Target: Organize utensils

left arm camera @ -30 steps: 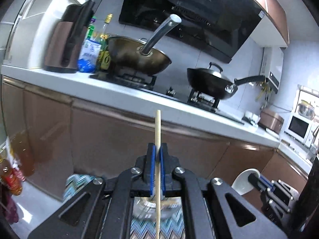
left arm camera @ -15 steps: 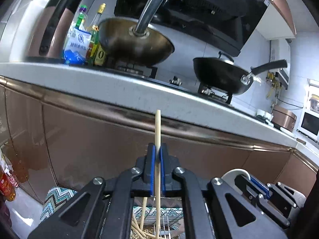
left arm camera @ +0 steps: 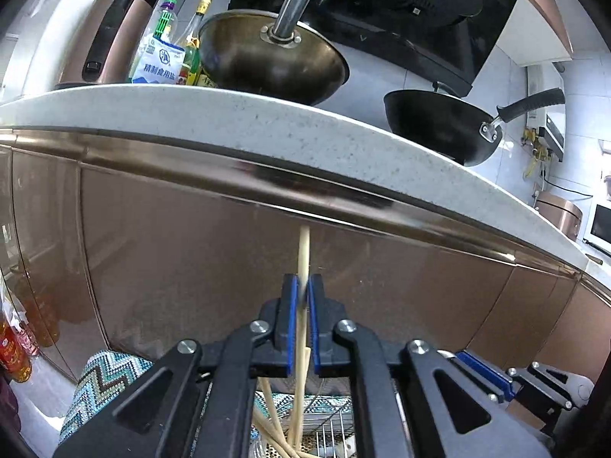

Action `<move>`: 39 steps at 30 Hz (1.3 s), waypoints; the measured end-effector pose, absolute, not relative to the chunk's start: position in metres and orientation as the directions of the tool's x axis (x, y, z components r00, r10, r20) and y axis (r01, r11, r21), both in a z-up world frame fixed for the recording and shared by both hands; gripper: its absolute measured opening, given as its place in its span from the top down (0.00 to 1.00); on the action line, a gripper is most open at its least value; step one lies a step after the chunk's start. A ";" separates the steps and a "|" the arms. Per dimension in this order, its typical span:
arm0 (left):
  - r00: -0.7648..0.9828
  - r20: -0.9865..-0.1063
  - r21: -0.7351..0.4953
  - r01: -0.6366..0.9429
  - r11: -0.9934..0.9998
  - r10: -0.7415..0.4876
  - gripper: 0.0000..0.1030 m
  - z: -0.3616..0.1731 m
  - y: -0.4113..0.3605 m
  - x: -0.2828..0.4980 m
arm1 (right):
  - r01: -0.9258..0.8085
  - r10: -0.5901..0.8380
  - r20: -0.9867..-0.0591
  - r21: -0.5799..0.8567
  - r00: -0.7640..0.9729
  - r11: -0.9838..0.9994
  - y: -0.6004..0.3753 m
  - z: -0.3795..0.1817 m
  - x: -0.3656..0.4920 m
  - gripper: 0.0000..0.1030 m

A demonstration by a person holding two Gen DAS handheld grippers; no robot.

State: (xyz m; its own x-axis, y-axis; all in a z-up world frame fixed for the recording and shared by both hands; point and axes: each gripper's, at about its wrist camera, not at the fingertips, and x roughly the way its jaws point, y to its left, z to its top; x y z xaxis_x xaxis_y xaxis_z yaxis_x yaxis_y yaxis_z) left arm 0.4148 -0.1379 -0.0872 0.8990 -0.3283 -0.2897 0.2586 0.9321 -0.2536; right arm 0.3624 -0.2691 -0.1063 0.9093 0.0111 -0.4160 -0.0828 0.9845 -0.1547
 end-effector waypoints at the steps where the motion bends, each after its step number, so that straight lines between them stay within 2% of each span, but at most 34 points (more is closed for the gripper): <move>1: 0.901 -0.287 -0.251 0.257 0.933 -0.325 0.90 -0.087 -0.137 0.413 | -0.083 0.012 -0.415 -0.154 0.910 0.985 -0.269 -0.105 0.361 0.94; 3: 0.902 -0.284 -0.259 0.255 0.932 -0.326 0.80 -0.084 -0.135 0.409 | -0.085 0.014 -0.416 -0.152 0.909 0.985 -0.268 -0.102 0.357 0.93; 13: 0.925 -0.233 -0.267 0.237 0.934 -0.301 0.72 -0.047 -0.101 0.361 | -0.054 0.012 -0.363 -0.105 0.932 0.993 -0.272 -0.064 0.312 0.87; 16: 0.932 -0.223 -0.271 0.223 0.937 -0.286 0.68 -0.030 -0.086 0.339 | -0.047 0.014 -0.343 -0.088 0.939 0.995 -0.270 -0.050 0.290 0.80; 19: 0.941 -0.211 -0.278 0.203 0.939 -0.266 0.59 -0.013 -0.074 0.317 | -0.042 0.015 -0.319 -0.076 0.948 0.996 -0.266 -0.035 0.269 0.75; 25: 0.963 -0.189 -0.226 0.148 0.963 -0.192 0.51 0.017 -0.054 0.257 | -0.036 0.017 -0.274 -0.063 0.962 0.997 -0.251 -0.007 0.218 0.57; 27: 0.967 -0.192 -0.208 0.128 0.970 -0.169 0.47 0.023 -0.050 0.240 | -0.031 0.014 -0.263 -0.061 0.965 0.998 -0.246 -0.002 0.202 0.49; 31: 0.975 -0.185 -0.165 0.091 0.982 -0.122 0.45 0.031 -0.038 0.200 | -0.012 -0.001 -0.240 -0.053 0.971 0.999 -0.237 0.007 0.169 0.38; 39: 0.987 -0.155 -0.114 0.022 0.993 -0.040 0.38 0.038 -0.018 0.142 | 0.045 -0.063 -0.203 -0.092 0.977 0.995 -0.222 0.016 0.114 0.10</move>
State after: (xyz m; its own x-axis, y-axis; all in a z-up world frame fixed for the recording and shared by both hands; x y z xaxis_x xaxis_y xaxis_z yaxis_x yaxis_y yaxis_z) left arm 0.1415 -0.0176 0.0377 0.9871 -0.0398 -0.1550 0.0221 0.9932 -0.1139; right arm 0.1140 -0.2219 0.0158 0.9771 -0.0634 -0.2033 0.0454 0.9947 -0.0921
